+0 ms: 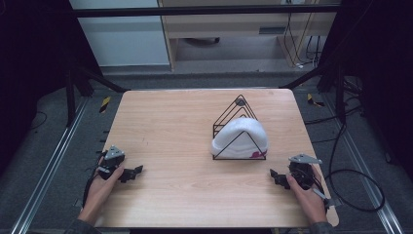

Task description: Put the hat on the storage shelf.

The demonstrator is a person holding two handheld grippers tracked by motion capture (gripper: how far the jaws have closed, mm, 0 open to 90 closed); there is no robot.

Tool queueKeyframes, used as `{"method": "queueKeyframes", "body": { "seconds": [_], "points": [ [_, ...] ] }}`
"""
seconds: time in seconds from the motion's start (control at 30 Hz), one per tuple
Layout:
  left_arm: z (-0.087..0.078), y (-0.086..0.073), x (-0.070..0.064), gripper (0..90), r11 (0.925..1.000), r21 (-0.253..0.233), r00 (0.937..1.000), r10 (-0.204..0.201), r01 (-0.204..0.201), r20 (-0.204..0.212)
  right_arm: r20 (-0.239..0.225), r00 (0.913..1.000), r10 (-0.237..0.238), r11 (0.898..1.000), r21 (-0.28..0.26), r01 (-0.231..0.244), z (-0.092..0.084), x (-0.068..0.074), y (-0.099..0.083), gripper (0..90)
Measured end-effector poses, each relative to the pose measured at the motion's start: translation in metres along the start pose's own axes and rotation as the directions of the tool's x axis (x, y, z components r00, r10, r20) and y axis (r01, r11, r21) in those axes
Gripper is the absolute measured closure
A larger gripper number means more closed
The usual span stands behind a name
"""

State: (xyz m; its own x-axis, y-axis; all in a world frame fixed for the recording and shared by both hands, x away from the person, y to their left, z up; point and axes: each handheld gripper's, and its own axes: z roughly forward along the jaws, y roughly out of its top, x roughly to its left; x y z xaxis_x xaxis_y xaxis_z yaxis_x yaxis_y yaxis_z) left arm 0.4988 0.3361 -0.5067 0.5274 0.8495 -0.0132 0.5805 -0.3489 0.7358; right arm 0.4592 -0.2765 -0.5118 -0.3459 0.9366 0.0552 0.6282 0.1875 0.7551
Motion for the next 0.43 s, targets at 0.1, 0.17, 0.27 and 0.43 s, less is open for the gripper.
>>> {"method": "queueKeyframes", "body": {
  "seconds": [0.1,0.17,0.27,0.43],
  "points": [
    [0.001,0.0,-0.002,3.8,0.9997,0.015,0.9997,0.022,-0.021,-0.009,0.011,0.9999,-0.008,1.0,0.008,0.008,0.001,0.002,0.0,8.7],
    [0.001,0.001,-0.003,3.3,0.999,0.026,0.9992,0.036,-0.036,-0.017,0.022,0.9996,-0.019,1.0,0.019,0.018,0.001,0.004,0.0,8.2],
    [0.002,0.0,-0.004,2.2,0.999,0.027,0.9991,0.037,-0.036,-0.02,0.046,0.9985,-0.029,0.999,0.03,0.028,0.002,0.008,0.001,7.1],
    [0.002,0.0,-0.004,1.2,0.9991,0.029,0.9992,0.031,-0.03,-0.025,0.056,0.9981,-0.027,0.999,0.027,0.025,0.003,0.014,0.0,7.1]
  ]
}}
